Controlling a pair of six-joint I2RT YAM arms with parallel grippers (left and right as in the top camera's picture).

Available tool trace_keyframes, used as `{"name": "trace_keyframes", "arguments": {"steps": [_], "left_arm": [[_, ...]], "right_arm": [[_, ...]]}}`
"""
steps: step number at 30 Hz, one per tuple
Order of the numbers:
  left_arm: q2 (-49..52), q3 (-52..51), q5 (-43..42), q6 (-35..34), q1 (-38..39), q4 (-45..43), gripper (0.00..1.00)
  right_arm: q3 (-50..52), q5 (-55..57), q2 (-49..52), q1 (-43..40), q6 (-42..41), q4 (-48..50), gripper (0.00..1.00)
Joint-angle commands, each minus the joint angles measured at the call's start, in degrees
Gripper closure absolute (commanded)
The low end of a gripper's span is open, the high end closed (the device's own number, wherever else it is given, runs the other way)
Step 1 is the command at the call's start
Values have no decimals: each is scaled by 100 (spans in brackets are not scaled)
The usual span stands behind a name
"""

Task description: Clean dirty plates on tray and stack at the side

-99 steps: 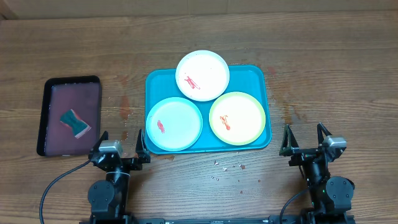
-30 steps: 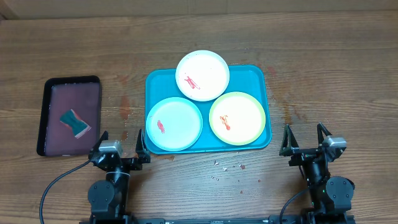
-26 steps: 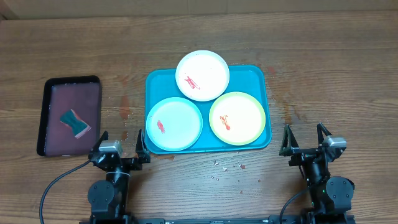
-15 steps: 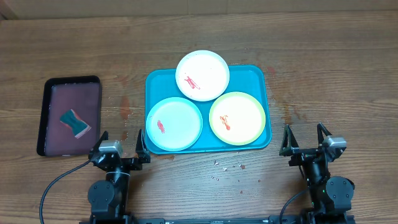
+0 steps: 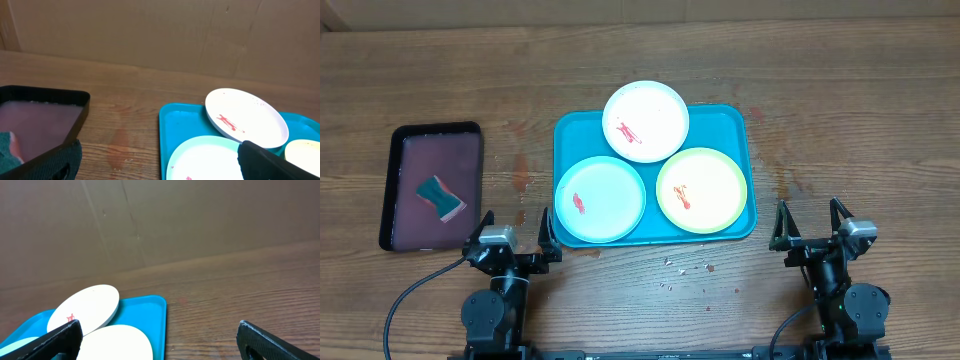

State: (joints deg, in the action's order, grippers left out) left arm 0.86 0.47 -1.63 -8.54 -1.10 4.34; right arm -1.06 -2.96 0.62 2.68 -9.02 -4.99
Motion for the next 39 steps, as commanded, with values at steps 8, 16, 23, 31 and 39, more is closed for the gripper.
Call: {"name": "trace_keyframes", "arguments": {"steps": [8,16,23,31,39], "left_arm": [[-61,-20,57,85,37,11,0],[-61,-20,61,87,37,11,0],[-61,-17,-1764,-4109,48,-590,0],[33,1202,-1521,-2179,37,-2221,0],[3287,5958,-260,-164,37,3469,0]], "right_arm": [[59,35,-46,26,-42,35,0],[59,35,-46,26,-42,35,0],[59,35,-46,26,-42,37,0],[59,35,-46,26,-42,35,0],[59,35,-46,26,-42,35,0]]}}
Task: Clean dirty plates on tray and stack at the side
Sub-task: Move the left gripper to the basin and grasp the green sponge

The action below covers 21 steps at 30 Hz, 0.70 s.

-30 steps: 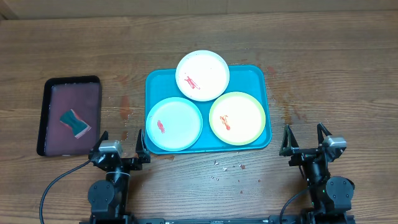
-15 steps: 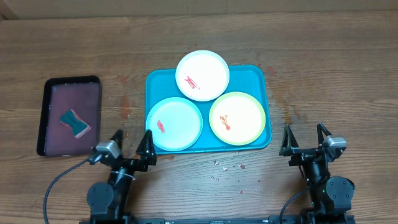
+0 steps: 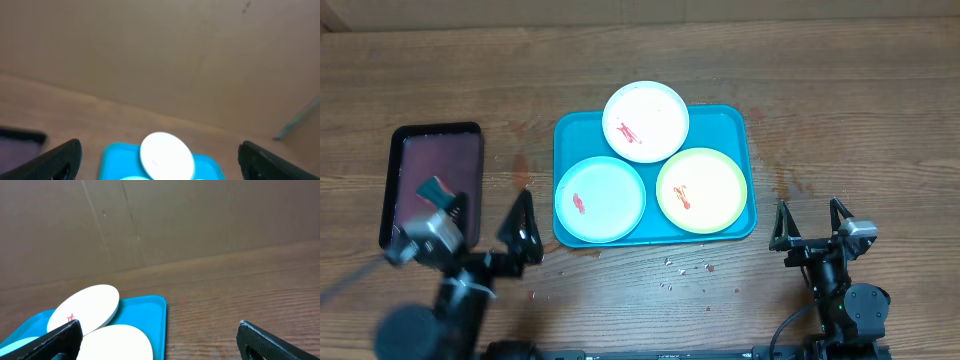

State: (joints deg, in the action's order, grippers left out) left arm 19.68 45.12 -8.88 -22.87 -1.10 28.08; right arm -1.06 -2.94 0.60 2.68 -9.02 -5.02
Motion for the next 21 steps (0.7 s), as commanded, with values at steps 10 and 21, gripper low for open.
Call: {"name": "trace_keyframes", "arguments": {"steps": [10,21], "left_arm": [[6000,5495,1373,308,-949,4653,0],[8456,5434,1327,-457,-2970,5191,15]], "right_arm": [[59,33,-44,26,-44,39,0],[59,33,-44,26,-42,37,0]]}}
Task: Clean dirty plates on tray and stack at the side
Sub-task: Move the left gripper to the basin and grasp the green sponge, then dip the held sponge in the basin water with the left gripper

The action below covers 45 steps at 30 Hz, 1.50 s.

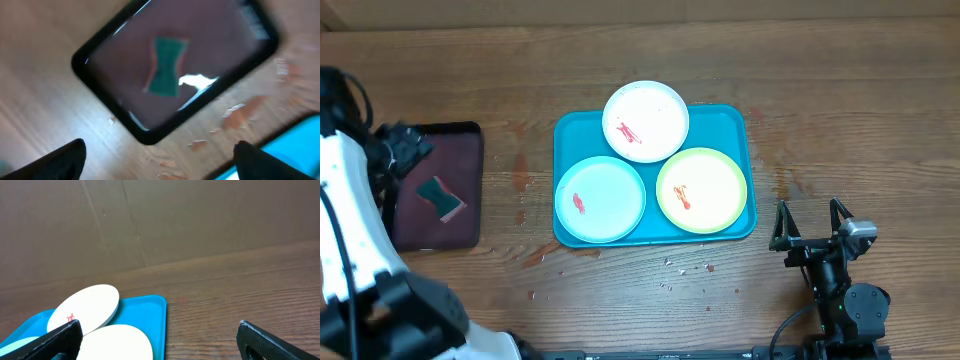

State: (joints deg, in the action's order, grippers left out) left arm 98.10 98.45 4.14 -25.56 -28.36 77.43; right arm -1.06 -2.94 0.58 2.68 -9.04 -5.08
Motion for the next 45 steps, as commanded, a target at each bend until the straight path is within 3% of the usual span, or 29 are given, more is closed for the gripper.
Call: {"name": "trace_keyframes", "arguments": {"steps": [1,6,12,19,28,30,32,35,37,38,39,41,42,43,44,45], "left_arm": [[846,101,26,-175,-271,332,15],[1746,101,-433,210,-273,216,14],[2413,101,-715,638,-275,-129,1],[2614,-155,-848,846,-162,-588,0],[2616,-1322,-859,852,-164,-1598,6],[2614,-1333,-839,850,-195,-1622,15],[2614,-1333,-734,846,-219,-1655,35],[2614,-1333,-350,844,-216,-1727,44],[2614,-1333,-306,844,-216,-1751,67],[2614,-1333,-306,841,-216,-1777,86],[2614,-1333,-306,844,-216,-1792,96],[2614,-1333,-306,844,-216,-1801,96],[2614,-1333,-308,844,-216,-1818,93],[2614,-1333,-306,844,-216,-1869,58],[2614,-1333,-306,846,-216,-1917,0],[2614,-1333,-282,846,-216,-1985,0]], "right_arm": [[59,33,-42,26,-42,44,0],[59,33,-42,26,-39,44,0],[59,33,-42,26,-39,44,0],[57,33,-42,26,-39,44,0],[59,33,-42,26,-39,44,0],[59,33,-42,26,-39,46,0],[59,33,-42,26,-42,46,0],[59,33,-42,26,-39,46,0],[59,33,-42,26,-42,44,0],[59,33,-42,26,-39,44,0],[59,33,-42,26,-39,46,0],[59,33,-42,26,-39,44,0],[59,33,-42,26,-39,46,0],[59,33,-42,26,-39,44,0],[59,33,-42,26,-39,44,0],[59,33,-42,26,-39,44,0]]}}
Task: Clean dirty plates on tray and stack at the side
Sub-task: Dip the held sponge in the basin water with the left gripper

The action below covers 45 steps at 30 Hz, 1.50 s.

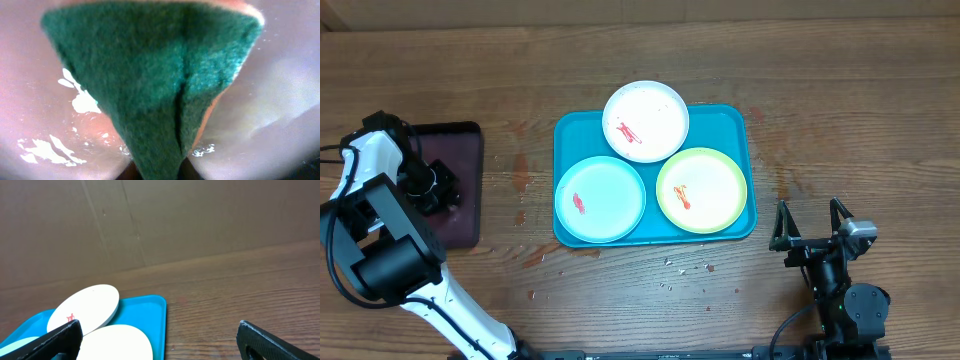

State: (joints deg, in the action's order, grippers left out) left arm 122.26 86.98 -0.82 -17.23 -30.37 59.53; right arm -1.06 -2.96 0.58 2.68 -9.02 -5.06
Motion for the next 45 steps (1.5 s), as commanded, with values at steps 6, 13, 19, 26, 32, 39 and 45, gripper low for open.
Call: {"name": "trace_keyframes", "arguments": {"steps": [6,13,19,26,32,39,45], "left_arm": [[201,-186,452,13,-15,-656,0],[201,-186,446,13,-15,-1093,16],[203,-188,446,11,-15,-1294,96],[203,-186,452,15,-22,-1556,0],[203,-186,706,57,-26,-1746,0],[203,-188,761,55,-26,-1821,91],[203,-186,678,55,-26,-1335,0]], "right_arm": [[59,35,-42,26,-42,42,0],[57,35,-42,26,-42,42,0],[59,35,-42,26,-42,44,0],[59,35,-42,26,-42,44,0],[59,35,-42,26,-42,42,0],[59,35,-42,26,-42,42,0],[59,35,-42,26,-42,44,0]]}}
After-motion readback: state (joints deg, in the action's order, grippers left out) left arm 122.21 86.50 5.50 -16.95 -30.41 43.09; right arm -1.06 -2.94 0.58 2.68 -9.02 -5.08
